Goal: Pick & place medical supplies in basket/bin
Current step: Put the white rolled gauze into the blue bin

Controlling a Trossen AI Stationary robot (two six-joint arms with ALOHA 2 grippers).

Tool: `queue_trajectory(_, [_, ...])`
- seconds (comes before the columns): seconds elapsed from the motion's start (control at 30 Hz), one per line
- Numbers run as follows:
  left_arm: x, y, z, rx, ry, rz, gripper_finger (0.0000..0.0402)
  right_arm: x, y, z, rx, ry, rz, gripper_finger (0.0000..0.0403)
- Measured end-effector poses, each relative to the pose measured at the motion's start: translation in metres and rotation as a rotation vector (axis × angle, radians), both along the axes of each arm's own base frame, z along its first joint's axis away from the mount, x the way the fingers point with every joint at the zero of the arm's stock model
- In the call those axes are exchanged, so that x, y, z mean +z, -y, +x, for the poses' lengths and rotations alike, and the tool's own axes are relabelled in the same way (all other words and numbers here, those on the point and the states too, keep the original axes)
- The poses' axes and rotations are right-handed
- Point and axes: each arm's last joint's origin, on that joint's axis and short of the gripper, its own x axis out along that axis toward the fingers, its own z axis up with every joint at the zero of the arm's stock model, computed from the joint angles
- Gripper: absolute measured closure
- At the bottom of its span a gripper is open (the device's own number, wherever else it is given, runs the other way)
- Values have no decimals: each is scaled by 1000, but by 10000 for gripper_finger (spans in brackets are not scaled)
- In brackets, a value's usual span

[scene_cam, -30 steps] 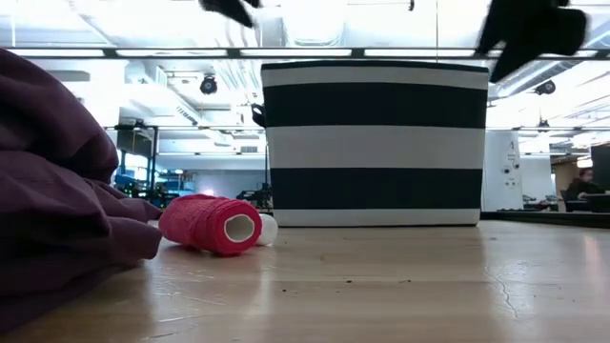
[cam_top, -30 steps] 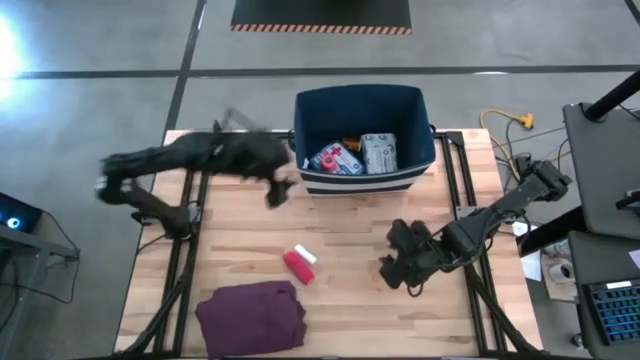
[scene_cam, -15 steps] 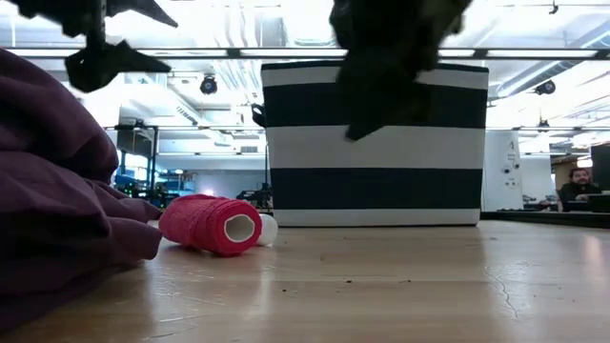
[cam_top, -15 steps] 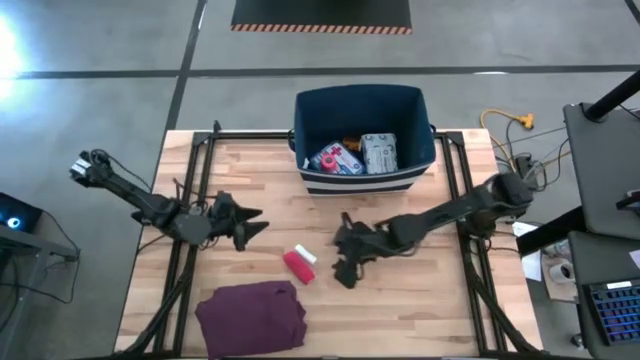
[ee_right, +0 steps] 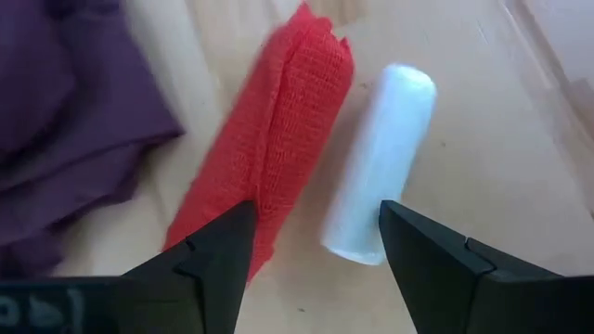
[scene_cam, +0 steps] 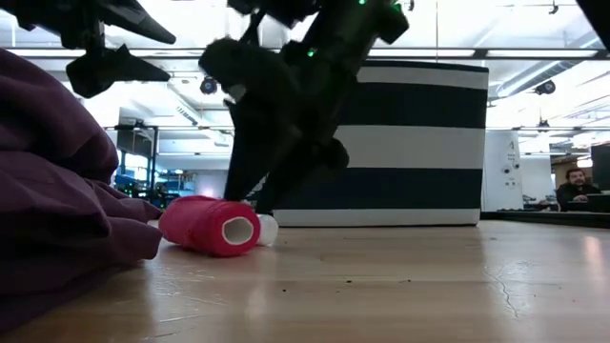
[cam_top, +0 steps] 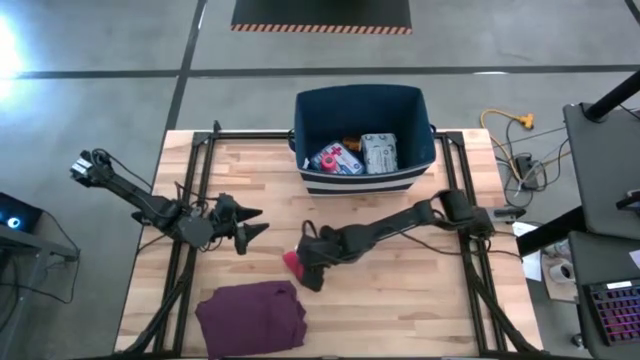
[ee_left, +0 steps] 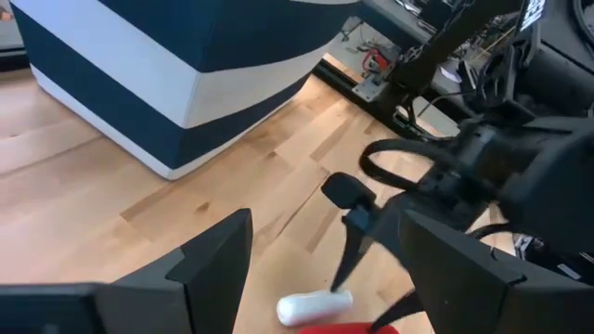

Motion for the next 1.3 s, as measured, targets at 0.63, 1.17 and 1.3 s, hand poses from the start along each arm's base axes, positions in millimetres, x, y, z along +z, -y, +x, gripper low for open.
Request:
queue_trajectory(0.63, [-5, -1, -2, -2, -58, 31, 148, -6, 39, 26, -66, -108, -47, 342])
queue_trajectory(1.17, [-5, -3, -2, 50, -49, 56, 148, 134, 70, -33, -279, 113, -187, 388])
queue_trajectory(1.3, [-4, -3, -2, 67, -42, 61, 148, 181, 85, -63, -358, 203, -241, 388])
